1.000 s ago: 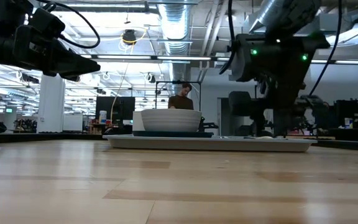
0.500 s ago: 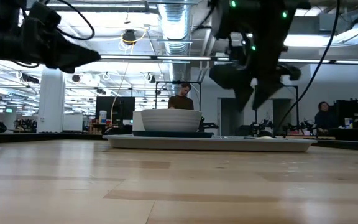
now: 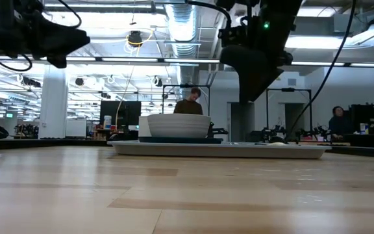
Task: Set up tray
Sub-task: Return to Home Position
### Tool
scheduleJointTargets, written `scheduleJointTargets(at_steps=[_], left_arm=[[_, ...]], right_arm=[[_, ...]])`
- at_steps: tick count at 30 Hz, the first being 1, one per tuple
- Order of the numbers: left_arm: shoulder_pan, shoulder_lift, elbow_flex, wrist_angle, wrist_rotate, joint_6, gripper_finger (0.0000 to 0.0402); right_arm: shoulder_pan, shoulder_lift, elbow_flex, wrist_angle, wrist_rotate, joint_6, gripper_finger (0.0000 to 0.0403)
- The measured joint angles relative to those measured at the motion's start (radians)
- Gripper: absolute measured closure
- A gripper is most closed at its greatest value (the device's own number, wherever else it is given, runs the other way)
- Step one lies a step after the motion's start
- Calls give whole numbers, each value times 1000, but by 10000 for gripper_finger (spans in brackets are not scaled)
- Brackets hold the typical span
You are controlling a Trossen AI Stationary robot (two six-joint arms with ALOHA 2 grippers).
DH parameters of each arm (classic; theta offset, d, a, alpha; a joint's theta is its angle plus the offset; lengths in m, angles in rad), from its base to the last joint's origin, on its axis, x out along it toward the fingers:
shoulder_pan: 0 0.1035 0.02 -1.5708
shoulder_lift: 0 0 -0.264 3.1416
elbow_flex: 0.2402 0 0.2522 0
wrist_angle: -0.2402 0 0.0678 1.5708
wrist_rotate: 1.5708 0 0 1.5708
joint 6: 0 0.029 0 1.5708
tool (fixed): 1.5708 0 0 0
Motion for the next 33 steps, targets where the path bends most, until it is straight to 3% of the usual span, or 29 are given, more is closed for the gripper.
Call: scheduleJointTargets(at_steps=[10, 17, 24, 28, 33], left_arm=[[-25, -30, 21, -93, -25, -25, 312], [-26, -29, 21, -106, -26, -54, 312], [-26, -29, 21, -159, -23, -119, 312], [-26, -25, 21, -211, -17, -131, 312], [-26, -14, 21, -213, -14, -146, 312]], right_arm=[[11, 0, 1, 61, -86, -156, 218], [11, 0, 1, 125, -103, -147, 223], [16, 0, 1, 216, -209, -152, 219], [-19, -46, 1, 326, -320, -197, 218], [-36, -186, -4, 399, -335, -309, 222]])
